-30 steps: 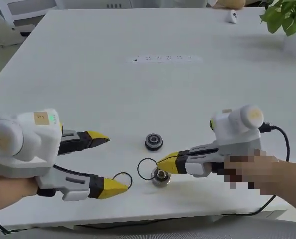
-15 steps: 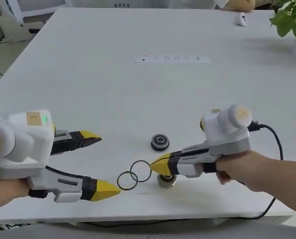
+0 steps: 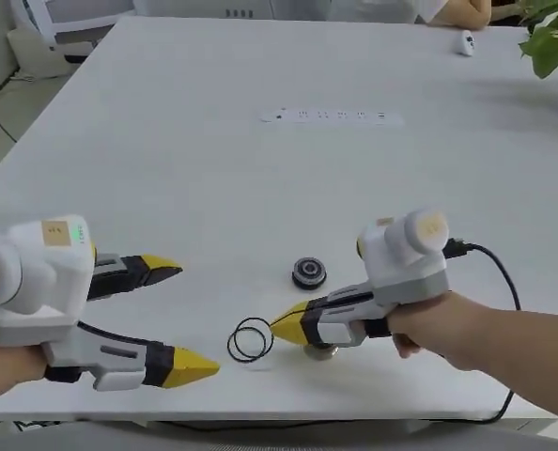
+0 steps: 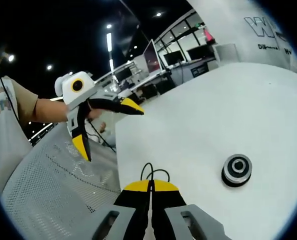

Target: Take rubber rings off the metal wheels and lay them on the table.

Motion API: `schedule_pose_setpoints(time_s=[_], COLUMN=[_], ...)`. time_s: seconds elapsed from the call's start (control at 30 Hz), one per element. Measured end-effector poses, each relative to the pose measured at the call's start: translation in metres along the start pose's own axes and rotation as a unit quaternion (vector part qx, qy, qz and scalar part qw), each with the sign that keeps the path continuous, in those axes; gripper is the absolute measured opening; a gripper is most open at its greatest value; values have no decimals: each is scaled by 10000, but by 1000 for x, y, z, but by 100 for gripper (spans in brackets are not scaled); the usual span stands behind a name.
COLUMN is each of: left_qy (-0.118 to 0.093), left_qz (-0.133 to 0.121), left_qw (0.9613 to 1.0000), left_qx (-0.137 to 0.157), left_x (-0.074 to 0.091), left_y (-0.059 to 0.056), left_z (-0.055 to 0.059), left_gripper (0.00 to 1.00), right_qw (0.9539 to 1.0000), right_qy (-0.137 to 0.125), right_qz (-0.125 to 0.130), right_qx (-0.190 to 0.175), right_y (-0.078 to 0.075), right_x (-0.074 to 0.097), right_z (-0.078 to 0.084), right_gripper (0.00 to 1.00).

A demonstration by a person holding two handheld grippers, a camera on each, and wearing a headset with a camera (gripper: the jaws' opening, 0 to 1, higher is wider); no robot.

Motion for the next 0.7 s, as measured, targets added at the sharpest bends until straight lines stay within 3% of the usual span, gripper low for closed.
schedule_pose_setpoints(time_s=[0.47,0.7], left_qy=[28,34], left_qz=[-51,-52], left_qw=[10000,9999], left_qx=[58,87], left_x=[3,3], left_y=[2,1], left_z=[3,4], left_gripper=[77,77], right_qw=[9998,9997], right_qy=[174,177], right_qz=[43,152], right_qx=[-129,-72], right_y=[-2,-4], right_x=[-18,-20], right_z=[3,4], right_gripper=[0,0])
Point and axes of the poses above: the centre of the closed fingertips' face, and the gripper's own axes: x roughly backward along the fingers, y roughly to its left, z roughly out of its underside, the point moved 6 cm from there along x, roughly backward along the fingers, and after that the axes turned 9 degrees about -x, right-handed, at the moved point
